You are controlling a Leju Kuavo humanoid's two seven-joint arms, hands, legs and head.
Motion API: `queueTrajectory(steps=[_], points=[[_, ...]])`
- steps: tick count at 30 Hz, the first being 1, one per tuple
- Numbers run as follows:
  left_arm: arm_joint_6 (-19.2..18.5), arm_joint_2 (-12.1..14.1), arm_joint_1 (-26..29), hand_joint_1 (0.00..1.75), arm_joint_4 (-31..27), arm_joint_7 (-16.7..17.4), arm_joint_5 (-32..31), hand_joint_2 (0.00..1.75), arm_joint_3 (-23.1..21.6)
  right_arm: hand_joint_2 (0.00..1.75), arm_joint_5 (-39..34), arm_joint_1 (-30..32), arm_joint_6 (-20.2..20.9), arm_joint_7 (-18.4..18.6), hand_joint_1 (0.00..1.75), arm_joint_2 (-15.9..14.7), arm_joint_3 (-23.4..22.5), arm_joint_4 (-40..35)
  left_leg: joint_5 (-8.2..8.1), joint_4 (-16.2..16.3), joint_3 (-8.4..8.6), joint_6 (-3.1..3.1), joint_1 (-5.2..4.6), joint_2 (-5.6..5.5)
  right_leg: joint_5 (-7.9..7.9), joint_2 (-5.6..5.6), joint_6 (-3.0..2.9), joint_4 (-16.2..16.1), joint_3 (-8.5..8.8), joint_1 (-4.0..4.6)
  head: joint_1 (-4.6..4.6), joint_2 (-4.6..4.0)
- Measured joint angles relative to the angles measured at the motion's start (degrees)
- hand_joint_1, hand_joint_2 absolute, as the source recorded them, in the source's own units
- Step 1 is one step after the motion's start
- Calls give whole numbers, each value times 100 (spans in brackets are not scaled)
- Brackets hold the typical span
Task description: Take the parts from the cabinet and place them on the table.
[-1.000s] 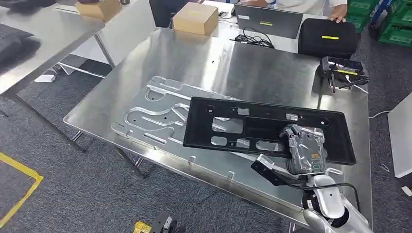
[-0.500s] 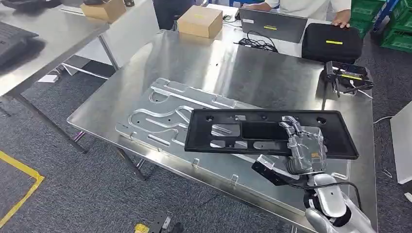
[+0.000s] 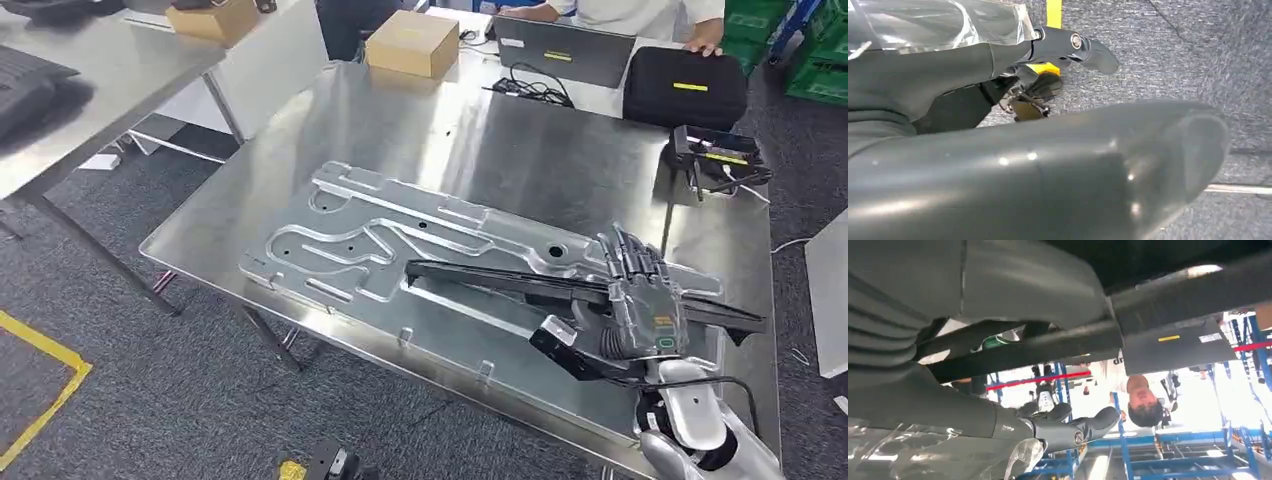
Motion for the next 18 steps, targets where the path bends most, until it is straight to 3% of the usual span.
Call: queueTrajectory(steps=[2, 3, 4, 6, 7, 8, 9, 10, 12, 13, 14, 15, 17, 18], points=[[2, 13, -5, 0, 0, -11, 13, 0, 2, 0, -11, 47, -24, 0, 0, -22, -22, -33, 69, -149, 82, 47, -24, -5, 40, 2, 95, -119, 70, 10, 2, -2], [2, 11, 2, 0, 0, -20, 13, 0, 2, 0, -13, 99, -39, 11, 0, -55, -61, -37, 167, -287, 190, 24, 45, 16, -18, -19, 85, -16, 43, 4, 7, 0], [2, 13, -10, 0, 0, -22, 11, 0, 4, 0, -15, 97, -55, 18, 0, -63, -72, -39, 195, -354, 211, 63, 30, 6, -214, -17, 58, 244, -70, 68, 7, 0], [7, 13, -7, 0, 0, -17, 9, 0, 4, 0, -31, 146, -90, 24, 0, -98, -94, -44, 205, -348, 213, 107, 9, 8, -651, -6, 36, 1138, -474, 101, 7, 0], [13, 11, 0, 0, 0, -17, 4, 0, 4, 0, -33, 191, -105, 26, 0, -98, -101, -44, 198, -346, 207, 119, -6, 5, -763, -7, 38, 1478, -648, 110, 7, 0], [24, 11, 7, 0, 0, -17, 4, 0, 4, 0, -81, 235, -116, 26, 0, -98, -116, -44, 196, -338, 206, 122, -16, 0, -749, -7, 39, 1591, -709, 114, 7, -2], [48, 13, 12, 0, 0, -20, 7, 0, 4, 0, -217, 281, -114, 26, 0, -101, -140, -46, 187, -323, 207, 122, -19, -10, -599, -8, 43, 1408, -624, 113, 7, 0], [63, 13, 12, 0, 0, -35, 15, 0, 4, 0, -489, 305, -62, 24, 0, -105, -160, -48, 167, -297, 206, 118, -15, -14, -368, -10, 49, 992, -417, 110, 9, 0], [72, 13, 12, 0, 0, -92, 35, 0, 6, 0, -1296, 315, 207, 13, 0, -116, -166, -118, 82, -171, 195, 54, 1, -13, 26, -15, 87, -11, 120, 88, 9, 0], [79, 31, 9, 0, 0, -129, 53, 0, 11, 0, -1854, 313, 340, 17, 0, -125, -168, -142, 21, -119, 155, 0, -25, 0, -59, 24, 55, -15, 132, 135, 4, 0], [81, 35, 3, 0, 0, -146, 57, 0, 13, 0, -2249, 302, 532, 59, 0, -125, -186, -175, -51, -62, 132, -6, -22, 7, -39, 46, -25, -58, 150, 140, -2, 0], [81, 37, -11, 0, 0, -188, 94, 0, 15, 0, -2654, 328, 677, 109, 0, -122, -201, -168, -59, -78, 148, -12, -16, 12, -56, 50, -64, -58, 159, 146, 2, 0], [76, 42, -22, 0, 0, -253, 129, 0, 35, 0, -2994, 483, 761, 116, 0, -170, -190, -140, -50, -66, 123, -37, -15, -16, -48, 5, -109, -69, 149, 141, 0, 0], [76, 66, 0, 0, 0, -267, 142, 0, 42, 0, -3049, 521, 756, 107, 0, -173, -188, -140, -106, 36, 94, -77, 6, -21, -26, -33, -136, -75, 143, 115, 0, 0]])
